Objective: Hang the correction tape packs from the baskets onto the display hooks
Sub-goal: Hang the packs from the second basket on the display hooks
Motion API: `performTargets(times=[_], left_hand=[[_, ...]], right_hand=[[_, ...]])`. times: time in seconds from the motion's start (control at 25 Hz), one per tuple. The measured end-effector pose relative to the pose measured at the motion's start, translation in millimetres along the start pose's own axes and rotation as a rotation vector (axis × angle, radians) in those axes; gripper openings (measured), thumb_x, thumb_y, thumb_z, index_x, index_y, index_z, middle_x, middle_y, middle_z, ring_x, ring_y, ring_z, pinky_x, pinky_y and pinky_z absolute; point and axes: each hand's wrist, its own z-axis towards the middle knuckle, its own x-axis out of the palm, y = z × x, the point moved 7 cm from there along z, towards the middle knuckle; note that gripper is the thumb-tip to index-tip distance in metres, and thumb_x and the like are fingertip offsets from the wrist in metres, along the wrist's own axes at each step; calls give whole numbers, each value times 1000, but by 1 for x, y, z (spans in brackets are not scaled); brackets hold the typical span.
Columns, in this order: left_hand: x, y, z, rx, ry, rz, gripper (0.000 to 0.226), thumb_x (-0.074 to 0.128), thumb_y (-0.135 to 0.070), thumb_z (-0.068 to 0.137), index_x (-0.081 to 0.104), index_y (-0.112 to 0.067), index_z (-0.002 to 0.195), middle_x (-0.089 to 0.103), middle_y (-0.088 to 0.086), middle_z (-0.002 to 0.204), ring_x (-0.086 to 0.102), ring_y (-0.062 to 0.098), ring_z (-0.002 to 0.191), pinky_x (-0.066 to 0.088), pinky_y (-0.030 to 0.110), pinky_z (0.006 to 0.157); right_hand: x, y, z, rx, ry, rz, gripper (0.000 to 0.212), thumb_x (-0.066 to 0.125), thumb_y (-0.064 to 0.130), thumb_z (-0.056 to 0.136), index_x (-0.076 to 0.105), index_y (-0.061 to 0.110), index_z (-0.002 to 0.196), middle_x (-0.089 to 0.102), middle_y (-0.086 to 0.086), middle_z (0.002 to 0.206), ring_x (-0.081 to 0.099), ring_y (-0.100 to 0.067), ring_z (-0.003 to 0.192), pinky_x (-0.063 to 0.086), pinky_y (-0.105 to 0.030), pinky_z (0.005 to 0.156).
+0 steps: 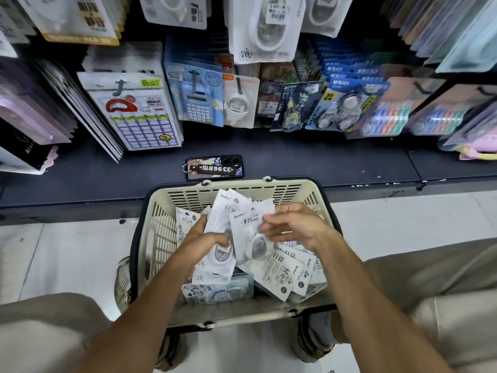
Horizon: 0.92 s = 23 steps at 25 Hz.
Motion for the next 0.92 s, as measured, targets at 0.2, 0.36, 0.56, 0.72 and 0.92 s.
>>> performTargets(times=[0.2, 0.36, 0.56, 0.72, 0.92], left_hand=[[8, 2, -5, -29, 103, 6, 56, 68, -20, 53, 64, -42, 104, 74, -14, 103, 64, 15, 103, 46, 31, 75], [13, -2, -7, -36, 108, 16, 55, 67, -19, 53, 66, -35, 105, 74, -4, 104, 67, 19, 96, 49, 31, 73], [25, 17, -8, -188, 241, -132, 54, 61, -48, 71, 72, -20, 116, 76, 12, 111, 74, 29, 96, 54, 45, 91], [32, 33, -6, -194, 285, 94, 119, 71, -86, 58, 33, -31, 157, 39, 5, 162, 43, 29, 143, 29, 57, 119], [41, 54, -7, -171, 109, 286, 111, 97, -38, 62, 33, -23, 151, 41, 3, 158, 52, 18, 129, 45, 30, 99]], right_hand=[[-15, -20, 8, 57, -271, 48, 25, 80, 11, 85, 55, 11, 79, 46, 4, 44, 47, -12, 37, 57, -30, 48], [-22, -17, 8, 49, -205, 146, 26, 78, 11, 87, 53, 15, 81, 39, 5, 45, 36, -10, 38, 47, -26, 44], [5, -44, 16, 108, -169, -108, 16, 68, 15, 96, 64, 5, 107, 60, 0, 55, 57, -12, 46, 56, -26, 50], [25, -79, 23, 41, -224, -156, 7, 67, 14, 96, 66, 10, 90, 65, -1, 65, 59, -14, 58, 49, -18, 54], [14, -98, 21, 56, -392, -124, 19, 73, 25, 90, 57, 17, 82, 67, -1, 80, 63, -20, 77, 53, -36, 76]])
